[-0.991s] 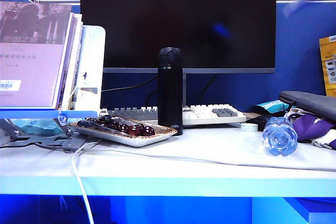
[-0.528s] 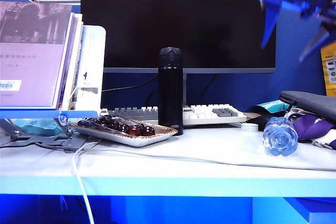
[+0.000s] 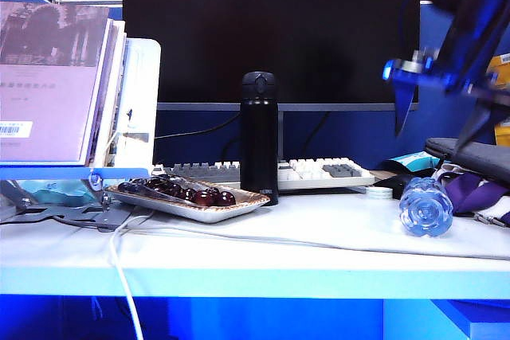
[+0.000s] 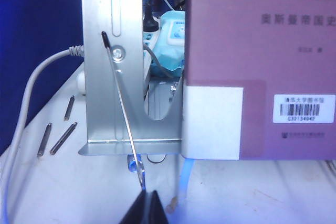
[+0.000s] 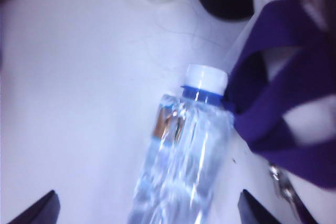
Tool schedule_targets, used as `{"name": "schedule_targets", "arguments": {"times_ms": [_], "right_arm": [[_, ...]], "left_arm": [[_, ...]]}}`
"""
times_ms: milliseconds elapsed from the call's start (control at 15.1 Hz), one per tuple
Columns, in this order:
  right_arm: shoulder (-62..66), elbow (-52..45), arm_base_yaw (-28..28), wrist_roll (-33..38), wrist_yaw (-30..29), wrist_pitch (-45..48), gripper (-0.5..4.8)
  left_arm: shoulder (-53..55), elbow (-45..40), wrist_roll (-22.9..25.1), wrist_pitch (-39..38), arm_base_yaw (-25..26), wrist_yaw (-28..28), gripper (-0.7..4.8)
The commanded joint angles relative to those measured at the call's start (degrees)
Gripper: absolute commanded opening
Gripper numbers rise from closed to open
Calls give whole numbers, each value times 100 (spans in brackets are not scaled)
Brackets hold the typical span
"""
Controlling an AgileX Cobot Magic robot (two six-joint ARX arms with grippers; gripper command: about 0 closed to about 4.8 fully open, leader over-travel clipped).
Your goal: Pick up the mineral water bottle and place it vertically to the right of the black thermos cup.
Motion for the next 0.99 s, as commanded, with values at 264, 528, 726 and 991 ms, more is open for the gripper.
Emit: {"name": "schedule_targets", "arguments": {"times_ms": [264,528,726,991], "right_arm": [[664,31,4,144,42,304,479],[881,33,-13,155,269,588,479],[1073,44,-11,157,369,671,479],[1272,201,-11,157,354,601,479]], "left_arm": [[-17,0,-17,-72,2,2,-5],[-17,0,-17,-72,2,2,-5],[-17,0,-17,-72,2,0,-5],[-17,0,-17,-72,2,0,-5]]}}
